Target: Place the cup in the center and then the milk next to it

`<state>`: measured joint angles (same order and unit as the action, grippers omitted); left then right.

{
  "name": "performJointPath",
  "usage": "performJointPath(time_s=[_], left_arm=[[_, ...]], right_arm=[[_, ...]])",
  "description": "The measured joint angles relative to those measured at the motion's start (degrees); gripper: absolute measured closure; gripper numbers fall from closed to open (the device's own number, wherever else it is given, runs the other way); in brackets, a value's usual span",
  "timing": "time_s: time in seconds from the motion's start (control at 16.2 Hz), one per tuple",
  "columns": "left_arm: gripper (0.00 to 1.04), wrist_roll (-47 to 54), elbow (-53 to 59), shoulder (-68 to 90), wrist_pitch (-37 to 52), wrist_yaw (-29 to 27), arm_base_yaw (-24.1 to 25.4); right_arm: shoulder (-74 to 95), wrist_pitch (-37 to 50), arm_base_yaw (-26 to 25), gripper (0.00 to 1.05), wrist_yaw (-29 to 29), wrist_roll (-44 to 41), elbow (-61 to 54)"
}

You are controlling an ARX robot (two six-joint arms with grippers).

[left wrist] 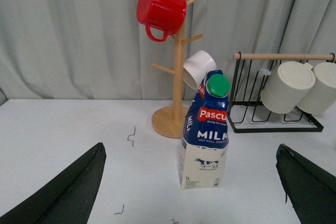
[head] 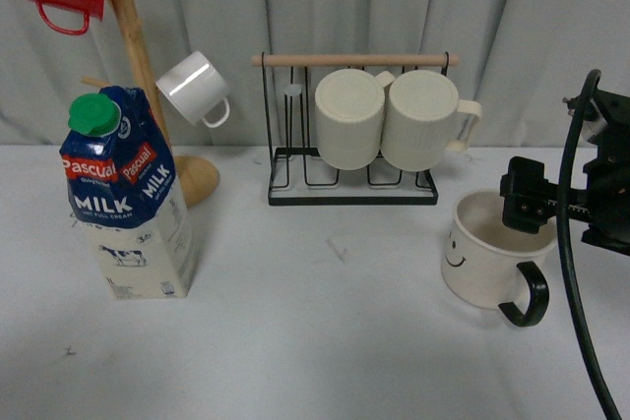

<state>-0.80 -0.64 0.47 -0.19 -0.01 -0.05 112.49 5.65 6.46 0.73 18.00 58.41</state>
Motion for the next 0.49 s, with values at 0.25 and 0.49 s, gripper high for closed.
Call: performJointPath(time_s=[0.25,0.49], left_arm=[[0.07,0.0,0.0,0.0,0.0,0.0,0.0],[0.07,0.0,0.0,0.0,0.0,0.0,0.0]], right_arm=[[0.1,0.1,0.8,0.52,0.2,0.0,0.1],[0.4,-0.6,0.6,0.88,0.2,0.0,0.2]])
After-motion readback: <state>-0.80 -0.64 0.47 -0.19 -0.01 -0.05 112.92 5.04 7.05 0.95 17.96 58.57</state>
